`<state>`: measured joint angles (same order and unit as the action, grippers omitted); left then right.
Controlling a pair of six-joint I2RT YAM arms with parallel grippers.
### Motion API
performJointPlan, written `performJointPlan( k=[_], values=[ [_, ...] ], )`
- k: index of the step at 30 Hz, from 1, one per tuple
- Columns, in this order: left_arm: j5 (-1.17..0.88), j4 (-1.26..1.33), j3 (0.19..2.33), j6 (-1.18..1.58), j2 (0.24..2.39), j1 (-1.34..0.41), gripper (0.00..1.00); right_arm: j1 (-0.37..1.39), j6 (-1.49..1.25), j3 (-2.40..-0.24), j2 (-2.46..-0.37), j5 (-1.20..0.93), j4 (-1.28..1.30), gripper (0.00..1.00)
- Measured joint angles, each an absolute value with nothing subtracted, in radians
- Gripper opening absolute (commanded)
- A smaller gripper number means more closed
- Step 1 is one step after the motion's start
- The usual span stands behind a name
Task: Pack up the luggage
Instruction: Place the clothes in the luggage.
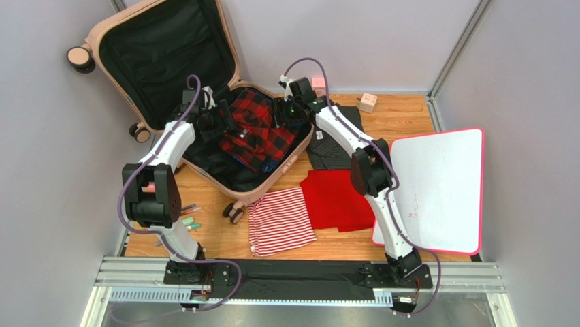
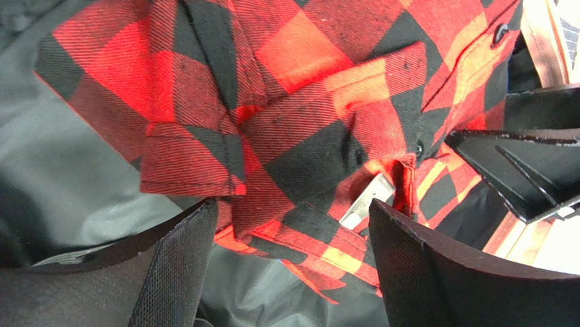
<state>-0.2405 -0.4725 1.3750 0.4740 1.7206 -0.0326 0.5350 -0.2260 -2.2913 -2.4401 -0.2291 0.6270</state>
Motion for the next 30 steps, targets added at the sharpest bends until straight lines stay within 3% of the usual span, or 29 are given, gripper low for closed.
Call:
performJointPlan(
  k=[2,3,7,27,28,30],
  values=[
    [-0.251,-0.465,1.37,0.477,1.721,-0.033,0.86,0.535,-0.212,-2.292,-2.44,-0.227,0.622,0.41],
    [-0.255,-0.46,1.367,0.477,1.721,-0.033,0.86,0.535,-0.211,-2.292,-2.44,-0.226,0.619,0.24],
    [-0.262,-0.443,1.361,0.483,1.727,-0.033,0.86,0.535,-0.204,-2.291,-2.439,-0.21,0.617,0.0],
    [-0.309,-0.364,1.414,0.492,1.888,-0.038,0.85,0.536,-0.204,-2.175,-2.295,-0.072,0.611,0.01],
    [-0.308,-0.365,1.421,0.491,1.892,-0.038,0.85,0.535,-0.204,-2.178,-2.297,-0.072,0.616,0.05],
    [-0.304,-0.373,1.435,0.489,1.898,-0.038,0.86,0.535,-0.204,-2.193,-2.304,-0.069,0.632,0.35]
  ],
)
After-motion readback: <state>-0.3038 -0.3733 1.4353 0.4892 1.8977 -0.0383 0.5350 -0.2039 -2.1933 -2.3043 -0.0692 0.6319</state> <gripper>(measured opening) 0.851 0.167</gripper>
